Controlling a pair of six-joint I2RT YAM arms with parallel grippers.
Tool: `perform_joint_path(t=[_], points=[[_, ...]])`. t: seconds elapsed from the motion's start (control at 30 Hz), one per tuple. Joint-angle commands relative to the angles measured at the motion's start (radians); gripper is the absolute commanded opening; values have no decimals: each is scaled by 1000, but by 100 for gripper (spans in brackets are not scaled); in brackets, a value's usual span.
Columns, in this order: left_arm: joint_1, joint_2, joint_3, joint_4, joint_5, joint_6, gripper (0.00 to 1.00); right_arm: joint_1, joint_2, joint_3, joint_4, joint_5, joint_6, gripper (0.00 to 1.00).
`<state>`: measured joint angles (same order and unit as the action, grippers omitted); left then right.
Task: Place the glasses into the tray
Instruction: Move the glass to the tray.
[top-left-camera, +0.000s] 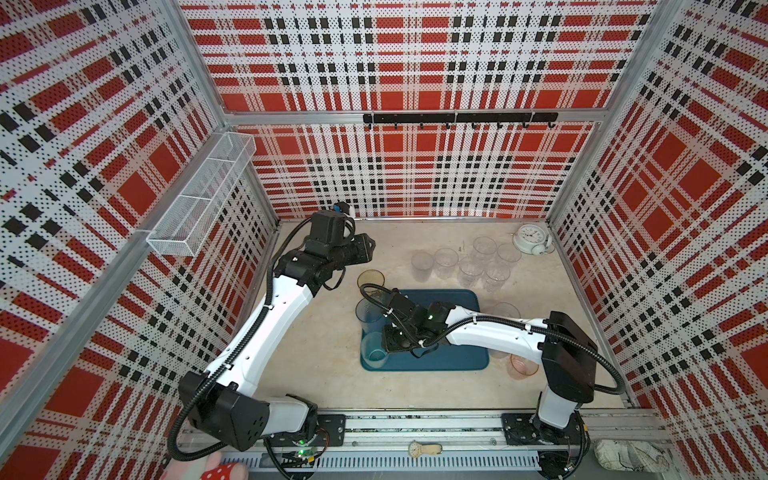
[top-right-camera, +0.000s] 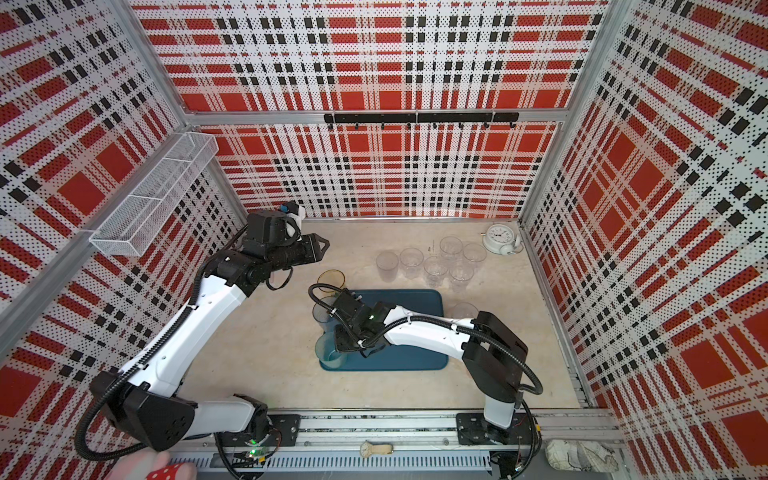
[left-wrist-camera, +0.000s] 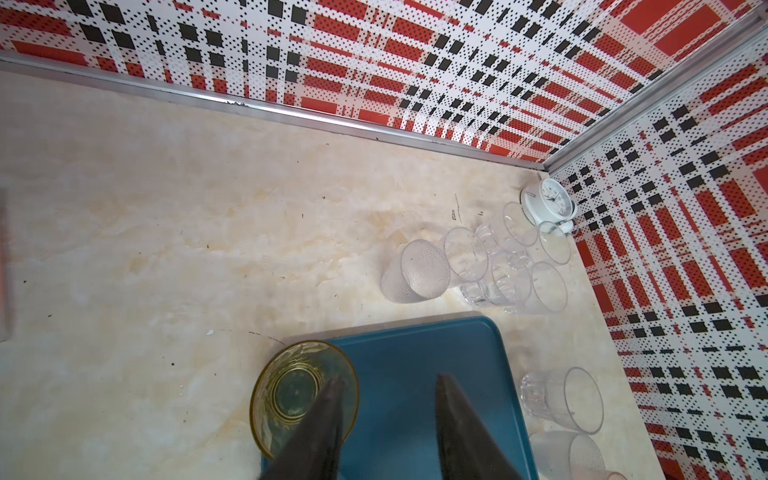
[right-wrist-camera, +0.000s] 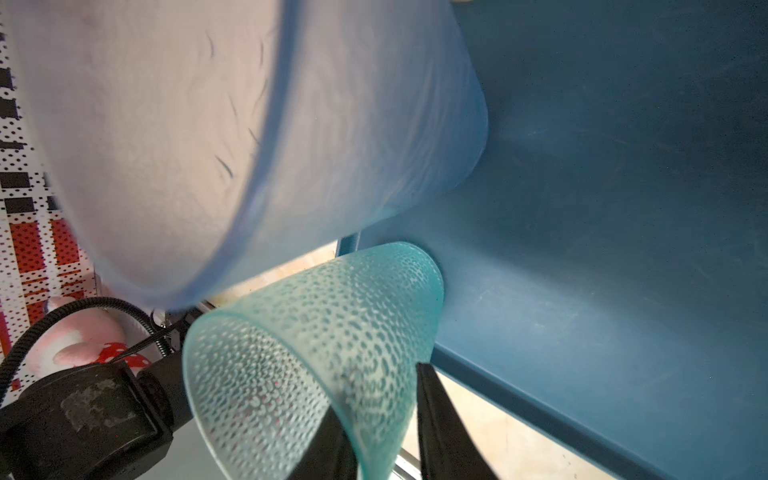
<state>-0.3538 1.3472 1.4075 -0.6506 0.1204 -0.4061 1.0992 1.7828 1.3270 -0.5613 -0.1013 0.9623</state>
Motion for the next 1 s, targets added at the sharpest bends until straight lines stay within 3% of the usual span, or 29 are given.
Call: perform_joint_path(t=[0.0, 0.33, 0.6, 0.77, 0.97], points=[[7, -28, -16, 18, 13, 21, 41, 8, 23, 26, 30, -19, 13, 27], [10, -23, -10, 19, 17, 18, 41, 7, 9, 11, 50, -31, 12, 31], [10, -8, 15, 28, 18, 16, 41, -24, -127, -66, 104, -20, -3, 59], [10, 3, 45, 27, -6, 28, 41, -109, -235, -119, 121, -52, -4, 63], [10, 11, 50, 77, -8, 62, 42, -305, -358, -173, 69, -51, -63, 63]])
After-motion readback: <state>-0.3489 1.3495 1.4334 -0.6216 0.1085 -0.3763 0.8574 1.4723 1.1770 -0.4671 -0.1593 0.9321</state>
